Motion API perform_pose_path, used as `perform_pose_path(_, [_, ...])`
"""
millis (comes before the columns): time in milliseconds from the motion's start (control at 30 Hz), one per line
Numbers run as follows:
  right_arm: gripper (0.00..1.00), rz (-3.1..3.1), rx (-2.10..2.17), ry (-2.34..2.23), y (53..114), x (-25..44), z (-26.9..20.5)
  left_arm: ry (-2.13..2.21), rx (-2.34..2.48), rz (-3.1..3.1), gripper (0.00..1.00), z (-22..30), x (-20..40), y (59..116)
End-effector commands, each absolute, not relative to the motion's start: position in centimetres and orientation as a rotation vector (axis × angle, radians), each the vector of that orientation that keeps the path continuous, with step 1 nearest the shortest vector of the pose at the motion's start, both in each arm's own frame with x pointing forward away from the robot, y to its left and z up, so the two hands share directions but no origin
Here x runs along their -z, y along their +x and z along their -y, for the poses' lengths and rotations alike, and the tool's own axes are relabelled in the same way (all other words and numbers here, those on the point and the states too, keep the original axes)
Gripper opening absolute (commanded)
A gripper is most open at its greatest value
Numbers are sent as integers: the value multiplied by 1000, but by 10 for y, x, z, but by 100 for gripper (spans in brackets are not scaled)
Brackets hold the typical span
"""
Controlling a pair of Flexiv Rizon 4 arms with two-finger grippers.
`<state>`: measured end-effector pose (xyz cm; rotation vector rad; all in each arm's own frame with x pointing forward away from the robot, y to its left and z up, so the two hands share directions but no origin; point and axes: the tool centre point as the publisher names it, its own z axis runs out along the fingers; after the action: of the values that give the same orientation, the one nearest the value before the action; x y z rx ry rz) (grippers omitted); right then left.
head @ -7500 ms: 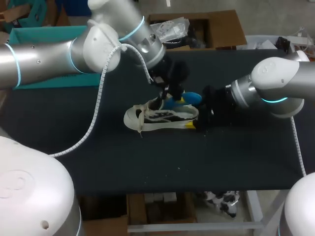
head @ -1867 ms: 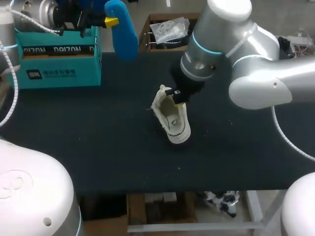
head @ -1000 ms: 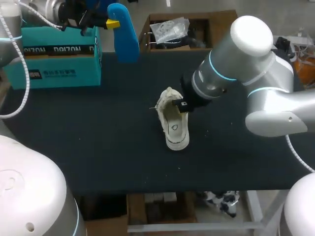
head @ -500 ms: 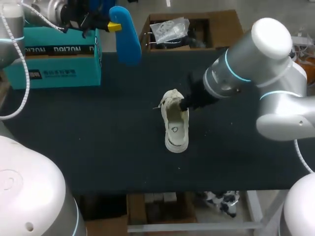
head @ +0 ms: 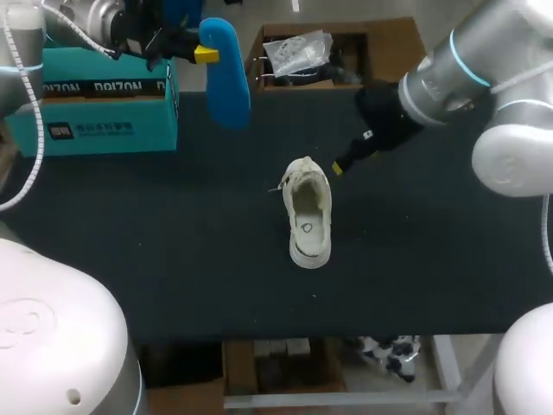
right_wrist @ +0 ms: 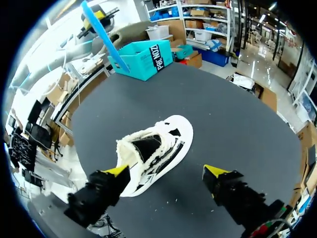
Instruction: Open the shoe tongue, take the insole out of the shoe, put the insole back into the shoe, and pack the shoe into the shoebox
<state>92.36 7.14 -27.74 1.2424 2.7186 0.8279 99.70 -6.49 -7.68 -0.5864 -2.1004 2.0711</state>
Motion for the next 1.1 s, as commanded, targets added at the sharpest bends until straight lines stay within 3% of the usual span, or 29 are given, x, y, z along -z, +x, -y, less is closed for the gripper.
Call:
perform_pose_path(33, [100,-2787,-879,1234,925,273,-66,-510,-2098,2185,0,68,71,985])
perform_pose_path(333, [100,-2803,-932,1252,924,273,-60,-551,-2080,2278,0,94,84,954])
perform_pose_path(733, [100,-2780,-1069,1726,882,251,-22,-567,-2161,2302,0,137,95,898])
perform_pose_path(1100, [100,-2807,-1166,1793,871,246,-21,-540,-2203,2289,0,152,97,887])
